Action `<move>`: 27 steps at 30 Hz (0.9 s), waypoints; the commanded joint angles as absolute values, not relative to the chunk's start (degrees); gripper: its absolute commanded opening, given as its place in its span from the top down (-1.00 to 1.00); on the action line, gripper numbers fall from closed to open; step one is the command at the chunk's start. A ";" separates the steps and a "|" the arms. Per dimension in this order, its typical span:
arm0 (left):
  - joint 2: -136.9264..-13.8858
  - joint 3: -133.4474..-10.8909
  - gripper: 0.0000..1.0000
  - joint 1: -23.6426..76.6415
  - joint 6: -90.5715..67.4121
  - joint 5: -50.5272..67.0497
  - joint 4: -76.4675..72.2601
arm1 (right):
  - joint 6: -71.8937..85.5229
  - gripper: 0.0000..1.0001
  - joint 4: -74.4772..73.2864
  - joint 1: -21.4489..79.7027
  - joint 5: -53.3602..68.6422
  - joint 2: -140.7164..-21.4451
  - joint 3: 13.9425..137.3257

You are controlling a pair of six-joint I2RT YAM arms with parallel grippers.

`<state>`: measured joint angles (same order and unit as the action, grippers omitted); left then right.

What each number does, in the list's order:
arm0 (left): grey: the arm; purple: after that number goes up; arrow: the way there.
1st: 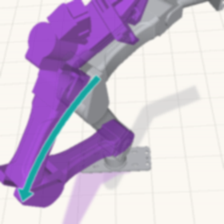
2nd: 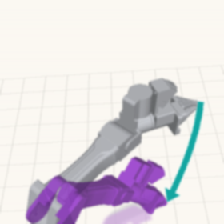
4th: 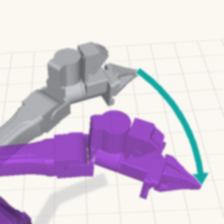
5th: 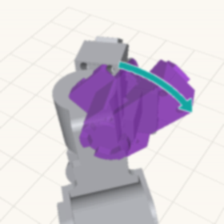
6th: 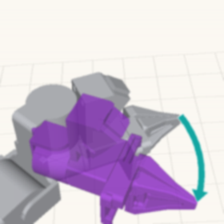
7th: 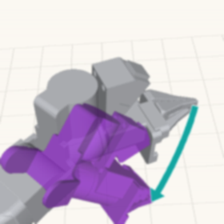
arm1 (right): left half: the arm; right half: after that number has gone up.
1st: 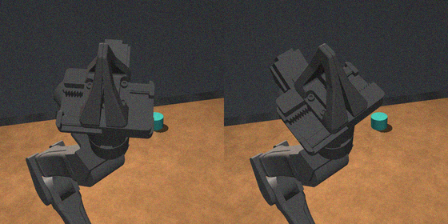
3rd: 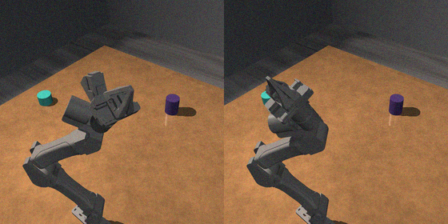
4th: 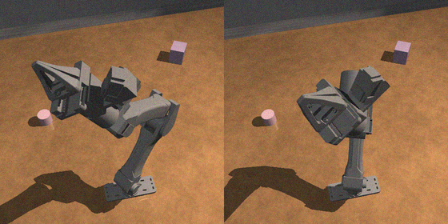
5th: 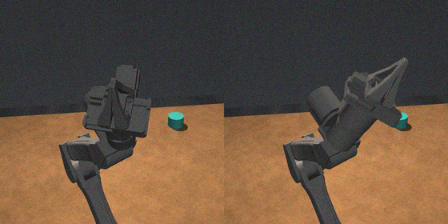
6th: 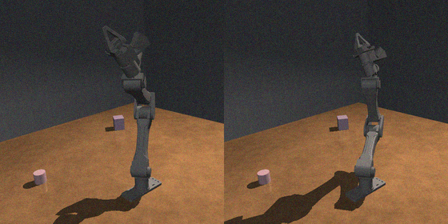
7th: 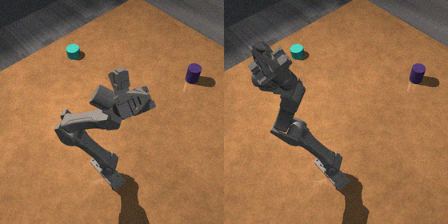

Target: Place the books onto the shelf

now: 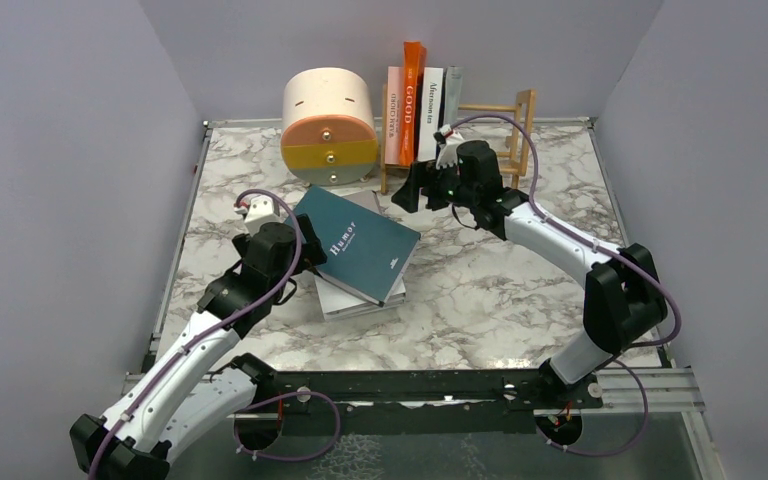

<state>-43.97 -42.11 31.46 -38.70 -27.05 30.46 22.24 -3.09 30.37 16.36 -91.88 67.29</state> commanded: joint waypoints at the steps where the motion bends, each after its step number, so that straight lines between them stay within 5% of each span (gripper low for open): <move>1: -45.03 -41.23 -0.98 31.20 -38.88 -26.19 30.43 | 21.42 -0.77 -2.84 30.59 16.03 -93.68 68.72; 27: -58.50 -46.89 -0.98 31.11 -33.94 -27.62 19.16 | 17.78 -0.78 -8.38 30.56 5.44 -90.90 65.12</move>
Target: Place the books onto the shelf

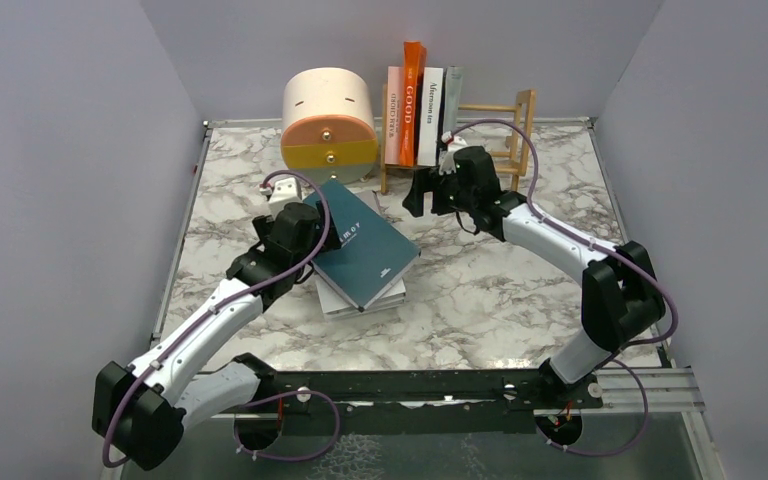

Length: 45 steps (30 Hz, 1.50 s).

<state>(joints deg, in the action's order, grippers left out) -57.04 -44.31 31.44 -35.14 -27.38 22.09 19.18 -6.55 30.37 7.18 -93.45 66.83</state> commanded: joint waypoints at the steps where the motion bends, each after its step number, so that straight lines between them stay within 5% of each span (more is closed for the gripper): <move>1: -58.95 -47.19 -0.98 31.07 -33.86 -27.44 18.82 | 17.81 -0.78 -8.43 30.58 5.69 -90.54 64.48; 24: -66.45 -50.93 -0.98 31.20 -34.95 -17.25 10.85 | 26.70 -0.79 -3.29 29.28 10.86 -79.45 52.18; 31: -67.51 -50.94 -0.98 31.29 -35.49 -15.47 9.57 | 31.97 -0.79 5.50 19.63 29.66 -77.06 45.42; 45: -71.36 -51.26 -0.98 32.46 -35.60 -13.18 6.10 | 41.74 -0.79 23.60 19.25 46.94 -82.36 38.70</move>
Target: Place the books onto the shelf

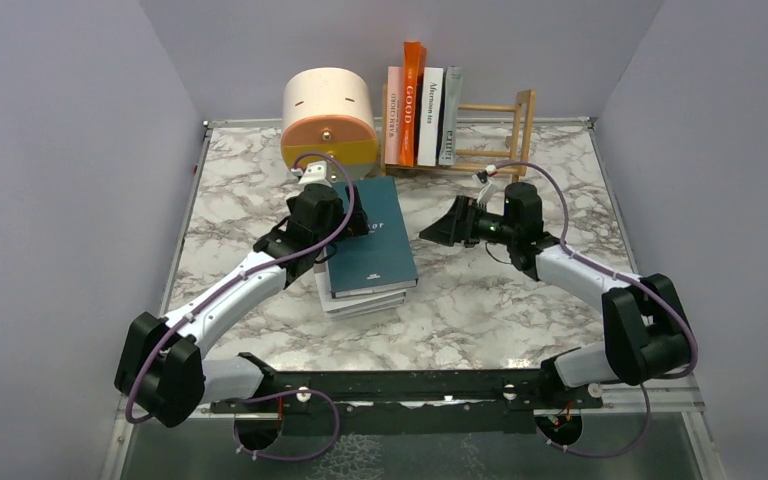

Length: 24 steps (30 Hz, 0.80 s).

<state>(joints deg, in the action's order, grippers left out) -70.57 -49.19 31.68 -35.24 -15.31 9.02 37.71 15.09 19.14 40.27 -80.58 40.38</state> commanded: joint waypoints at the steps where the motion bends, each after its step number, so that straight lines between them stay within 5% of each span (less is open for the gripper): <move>1: -71.62 -51.39 -0.98 32.56 -35.60 -13.11 5.95 | 42.14 -0.79 24.53 19.25 47.27 -82.88 38.37; 24: -76.76 -54.29 -0.98 37.69 -36.29 -14.50 4.05 | 53.04 -0.78 42.97 24.52 51.86 -92.16 35.85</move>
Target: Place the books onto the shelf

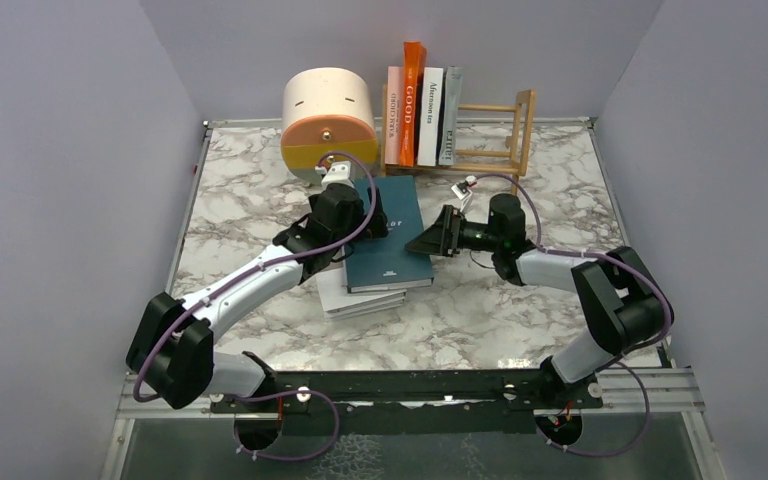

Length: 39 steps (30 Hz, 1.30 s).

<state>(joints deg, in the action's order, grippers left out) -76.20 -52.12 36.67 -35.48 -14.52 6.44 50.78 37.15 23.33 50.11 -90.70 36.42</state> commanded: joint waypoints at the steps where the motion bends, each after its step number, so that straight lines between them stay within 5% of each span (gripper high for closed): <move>1: -76.86 -54.18 -0.98 37.89 -36.39 -14.50 3.70 | 53.39 -0.77 43.32 24.64 51.86 -92.38 35.86; 12: -79.18 -55.81 -0.98 41.59 -36.91 -14.48 0.98 | 54.15 -0.56 44.85 25.27 51.93 -93.33 36.28; 23: -75.00 -57.89 -0.98 42.63 -33.78 -24.48 6.79 | 51.47 0.20 39.97 25.30 50.34 -88.98 36.40; 28: -72.77 -59.74 -0.98 42.46 -30.51 -37.28 14.66 | 49.07 0.73 35.59 25.31 48.65 -84.77 36.91; 39: -61.99 -57.26 -0.98 39.82 -29.63 -47.46 20.18 | 39.01 0.91 15.16 25.22 36.37 -70.62 44.99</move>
<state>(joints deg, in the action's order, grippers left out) -68.01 -59.00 40.45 -30.22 -41.80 17.80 47.11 24.99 25.12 45.23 -77.01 38.50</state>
